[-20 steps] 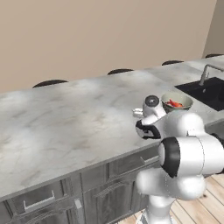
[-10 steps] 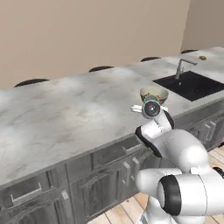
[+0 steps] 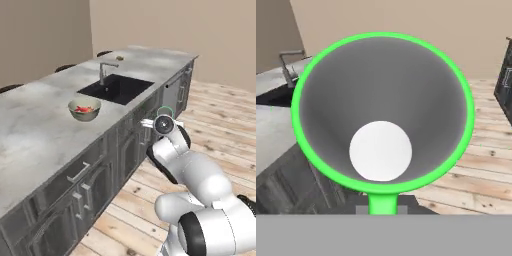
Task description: Move the mug from next to the sink to the open cabinet. Then, move the bowl with the fish to the fridge to clear the area for faucet cleaning.
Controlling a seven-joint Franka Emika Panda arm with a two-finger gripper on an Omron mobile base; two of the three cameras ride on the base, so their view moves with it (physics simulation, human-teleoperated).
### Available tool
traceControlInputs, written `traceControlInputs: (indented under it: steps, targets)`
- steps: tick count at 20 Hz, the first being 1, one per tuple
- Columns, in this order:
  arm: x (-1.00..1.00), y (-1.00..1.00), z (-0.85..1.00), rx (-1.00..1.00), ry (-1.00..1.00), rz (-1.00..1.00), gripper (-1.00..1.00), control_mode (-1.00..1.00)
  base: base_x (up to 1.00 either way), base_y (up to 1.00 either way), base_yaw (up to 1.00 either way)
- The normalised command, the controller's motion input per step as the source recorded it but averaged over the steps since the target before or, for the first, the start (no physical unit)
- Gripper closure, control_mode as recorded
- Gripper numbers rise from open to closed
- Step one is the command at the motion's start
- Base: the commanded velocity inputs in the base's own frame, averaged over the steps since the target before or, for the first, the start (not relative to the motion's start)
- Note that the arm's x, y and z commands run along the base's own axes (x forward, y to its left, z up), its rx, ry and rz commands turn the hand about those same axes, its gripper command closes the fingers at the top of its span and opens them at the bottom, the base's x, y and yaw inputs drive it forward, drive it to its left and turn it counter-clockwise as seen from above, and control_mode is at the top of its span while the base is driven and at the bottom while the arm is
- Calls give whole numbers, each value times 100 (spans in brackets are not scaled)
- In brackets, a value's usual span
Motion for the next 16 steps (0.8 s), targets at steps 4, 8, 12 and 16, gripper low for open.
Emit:
traceControlInputs:
  steps: [4, 8, 12, 16]
  targets:
    - [0, 0, 0, 0, 0, 0, 100, 100, -6, -18, -94]
    - [0, 0, 0, 0, 0, 0, 100, 100, 0, -7, -94]
    - [0, 0, 0, 0, 0, 0, 100, 100, 8, 18, -58]
    - [0, 0, 0, 0, 0, 0, 100, 100, 52, 0, -17]
